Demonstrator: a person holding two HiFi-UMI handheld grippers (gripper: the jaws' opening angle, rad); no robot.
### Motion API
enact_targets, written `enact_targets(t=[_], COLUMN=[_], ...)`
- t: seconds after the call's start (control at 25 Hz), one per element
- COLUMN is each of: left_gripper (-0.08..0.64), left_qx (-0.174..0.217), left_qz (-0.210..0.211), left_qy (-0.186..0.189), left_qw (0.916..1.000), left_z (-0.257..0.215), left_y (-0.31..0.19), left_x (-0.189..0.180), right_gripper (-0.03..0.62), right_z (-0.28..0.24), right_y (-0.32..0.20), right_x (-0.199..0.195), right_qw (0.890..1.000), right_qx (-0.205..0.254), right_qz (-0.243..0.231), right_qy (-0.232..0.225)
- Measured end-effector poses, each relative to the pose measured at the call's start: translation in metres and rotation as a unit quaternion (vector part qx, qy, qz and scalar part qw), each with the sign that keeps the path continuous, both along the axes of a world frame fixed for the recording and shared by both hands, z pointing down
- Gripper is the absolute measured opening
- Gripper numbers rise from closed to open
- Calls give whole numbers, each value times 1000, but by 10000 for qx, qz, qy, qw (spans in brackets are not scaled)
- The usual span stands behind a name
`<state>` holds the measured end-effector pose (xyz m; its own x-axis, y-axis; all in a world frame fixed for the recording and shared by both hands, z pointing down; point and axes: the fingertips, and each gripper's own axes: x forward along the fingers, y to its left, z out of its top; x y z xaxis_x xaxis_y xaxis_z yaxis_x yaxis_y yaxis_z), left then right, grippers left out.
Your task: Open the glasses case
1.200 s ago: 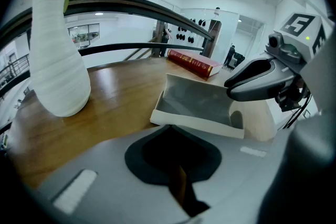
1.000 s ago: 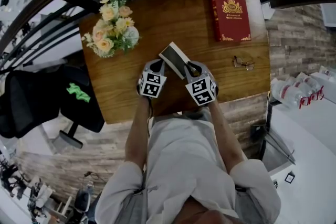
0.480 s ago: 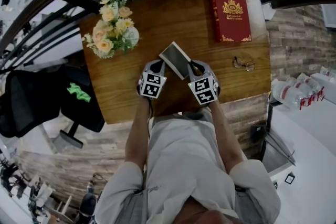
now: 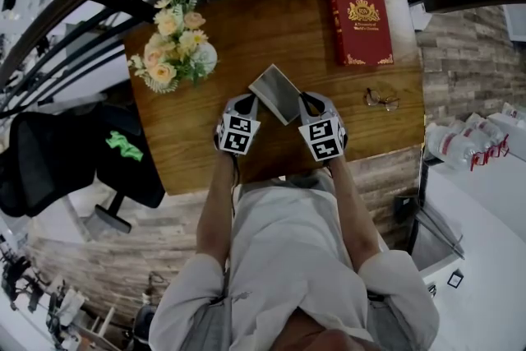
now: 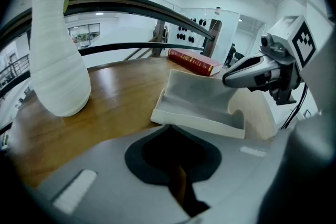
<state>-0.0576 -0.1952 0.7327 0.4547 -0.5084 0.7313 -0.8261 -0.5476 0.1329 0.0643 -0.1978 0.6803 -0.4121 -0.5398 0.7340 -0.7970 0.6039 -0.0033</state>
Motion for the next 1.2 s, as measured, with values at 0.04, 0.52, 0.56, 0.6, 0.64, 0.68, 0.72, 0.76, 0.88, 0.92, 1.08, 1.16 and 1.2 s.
enact_targets(t=[0.04,0.52,0.56,0.6,0.64,0.68,0.72,0.76,0.88,0.92,1.08,1.16,1.2], left_gripper=[20,20,20,20,20,20,20,20,20,20,20,20,20], left_qx=[-1,24,29,33,37,39,41,45,77,90,118,150,181], left_qz=[2,2,1,1,1,1,2,2,-4,-11,-104,-153,-166], left_qy=[-4,-24,-26,-30,-31,-29,-27,-29,-53,-60,-35,-31,-32], left_qw=[10000,10000,10000,10000,10000,10000,10000,10000,10000,9999,9999,9998,9997], left_z=[0,1,1,1,1,2,2,2,2,2,2,0,-2], left_y=[0,-1,0,0,0,0,0,-1,-1,-1,-2,-3,-3], left_x=[0,2,1,1,1,2,2,2,2,2,0,-2,-3], right_gripper=[20,25,26,26,26,26,26,26,28,28,28,28,28], right_z=[1,10,11,12,14,16,16,15,10,9,1,-5,-7], right_y=[-1,-10,-10,-9,-9,-9,-9,-9,-8,-8,-5,-5,-5], right_x=[1,15,16,17,18,18,18,18,17,17,18,18,18], right_qw=[10000,9990,9990,9989,9989,9988,9987,9986,9985,9985,9984,9982,9981], right_qx=[-6,-114,-118,-118,-114,-105,-97,-99,-113,-100,-11,58,89], right_qz=[15,410,421,431,443,458,471,481,489,489,489,487,483], right_qy=[-5,-128,-128,-131,-137,-150,-171,-191,-227,-238,-291,-338,-365])
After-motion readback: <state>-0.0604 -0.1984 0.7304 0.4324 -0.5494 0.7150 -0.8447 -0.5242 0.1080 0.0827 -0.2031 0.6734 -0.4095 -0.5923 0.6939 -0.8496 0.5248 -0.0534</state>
